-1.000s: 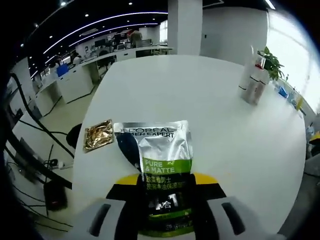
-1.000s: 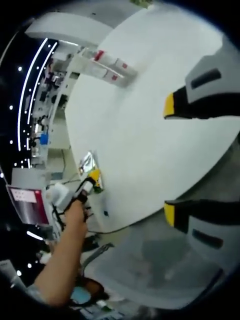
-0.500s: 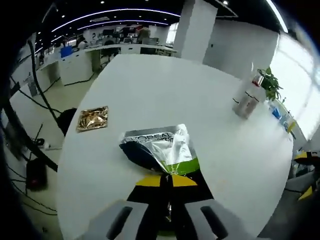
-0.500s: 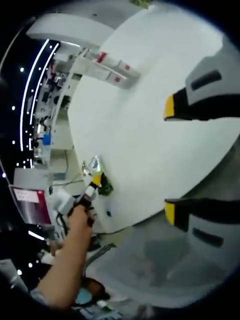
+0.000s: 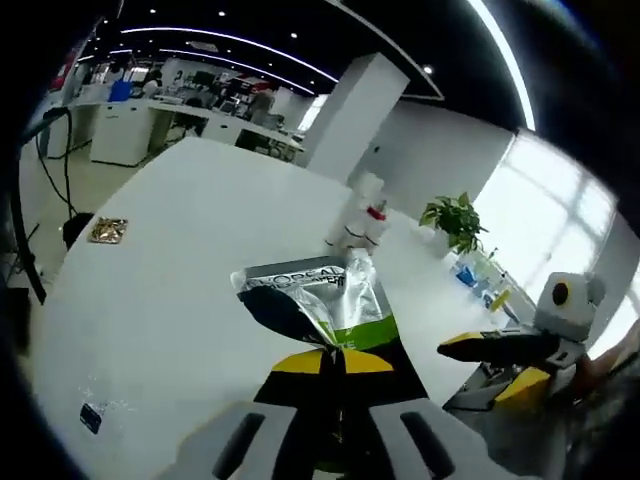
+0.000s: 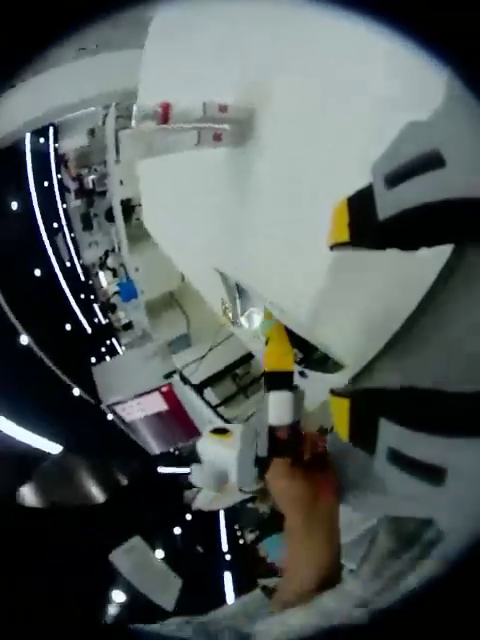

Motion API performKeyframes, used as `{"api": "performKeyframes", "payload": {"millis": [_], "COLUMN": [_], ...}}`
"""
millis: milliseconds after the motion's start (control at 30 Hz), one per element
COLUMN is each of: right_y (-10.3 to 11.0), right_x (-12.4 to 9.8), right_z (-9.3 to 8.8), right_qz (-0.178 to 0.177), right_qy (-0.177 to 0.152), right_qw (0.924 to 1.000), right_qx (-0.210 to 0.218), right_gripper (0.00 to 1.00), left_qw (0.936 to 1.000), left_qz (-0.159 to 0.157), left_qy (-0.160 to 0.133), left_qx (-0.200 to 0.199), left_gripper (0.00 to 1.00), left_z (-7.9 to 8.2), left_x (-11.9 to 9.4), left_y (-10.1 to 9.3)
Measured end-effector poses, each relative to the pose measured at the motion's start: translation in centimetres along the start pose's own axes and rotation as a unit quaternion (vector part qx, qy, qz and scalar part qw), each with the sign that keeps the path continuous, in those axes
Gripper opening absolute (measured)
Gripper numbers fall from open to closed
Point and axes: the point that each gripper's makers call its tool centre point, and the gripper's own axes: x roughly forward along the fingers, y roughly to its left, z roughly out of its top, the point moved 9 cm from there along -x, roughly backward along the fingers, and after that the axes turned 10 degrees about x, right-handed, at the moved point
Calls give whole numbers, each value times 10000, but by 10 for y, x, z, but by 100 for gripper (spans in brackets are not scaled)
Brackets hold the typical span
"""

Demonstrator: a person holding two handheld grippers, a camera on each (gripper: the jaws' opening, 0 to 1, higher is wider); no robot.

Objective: Arrange the skincare products in the storage area until every visible bottle or jar stands upright without overlapping.

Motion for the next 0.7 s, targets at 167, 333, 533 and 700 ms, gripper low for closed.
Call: {"api": "performKeyframes", "payload": {"millis": [167, 333, 533, 700], "right_y": [-8, -8, -7, -13], "right_x": [-6, -11, -14, -19], "right_z": [2, 5, 3, 5], "right_qz": [-55, 168, 288, 178], "right_qy": [-71, -57, 126, 172], "right_qw": [9998, 9982, 9978, 9977], "right_qx": [159, 564, 581, 633], "right_gripper": [45, 19, 8, 0], "left_qw": [9972, 9939, 9929, 9947], "left_qz": [-431, -593, -706, -890], "left_qy": [-48, -152, -196, -350], "left_qx": [606, 921, 938, 388], "left_gripper": [3, 3, 3, 8], "left_z": [5, 8, 7, 10], "left_x": [-2, -7, -10, -11], "left_y": [-31, -47, -46, -40]}}
